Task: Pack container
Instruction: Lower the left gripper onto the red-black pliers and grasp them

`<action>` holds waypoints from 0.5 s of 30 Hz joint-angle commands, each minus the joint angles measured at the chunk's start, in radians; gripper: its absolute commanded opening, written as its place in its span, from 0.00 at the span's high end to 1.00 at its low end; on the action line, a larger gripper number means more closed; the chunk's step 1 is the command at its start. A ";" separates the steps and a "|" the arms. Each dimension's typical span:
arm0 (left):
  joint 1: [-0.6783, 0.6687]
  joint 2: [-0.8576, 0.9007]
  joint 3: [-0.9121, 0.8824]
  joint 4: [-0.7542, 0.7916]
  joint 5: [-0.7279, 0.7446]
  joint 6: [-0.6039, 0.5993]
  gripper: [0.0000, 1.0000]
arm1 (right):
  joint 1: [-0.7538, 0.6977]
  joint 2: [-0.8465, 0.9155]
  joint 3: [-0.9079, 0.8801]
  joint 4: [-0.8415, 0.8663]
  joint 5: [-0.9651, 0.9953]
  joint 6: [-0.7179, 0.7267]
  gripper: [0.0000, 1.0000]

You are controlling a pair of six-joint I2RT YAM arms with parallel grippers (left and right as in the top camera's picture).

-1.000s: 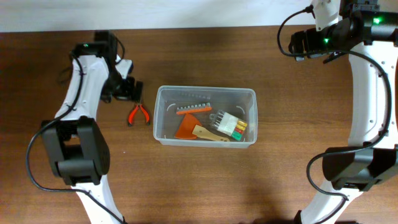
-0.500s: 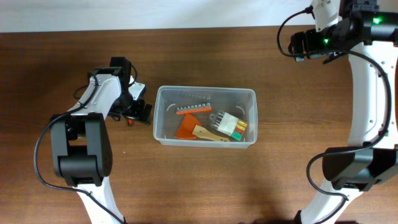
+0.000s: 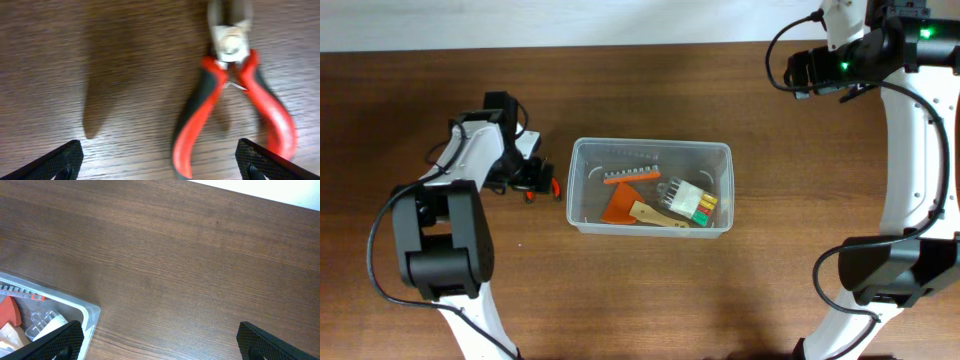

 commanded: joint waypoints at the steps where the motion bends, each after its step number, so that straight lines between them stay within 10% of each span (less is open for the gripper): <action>1: 0.004 0.008 -0.008 0.002 -0.016 -0.021 0.00 | -0.004 -0.004 0.003 0.000 0.009 0.012 0.01; 15: -0.014 0.017 -0.020 0.056 -0.016 -0.020 0.16 | -0.004 -0.004 0.003 -0.007 0.009 0.012 0.01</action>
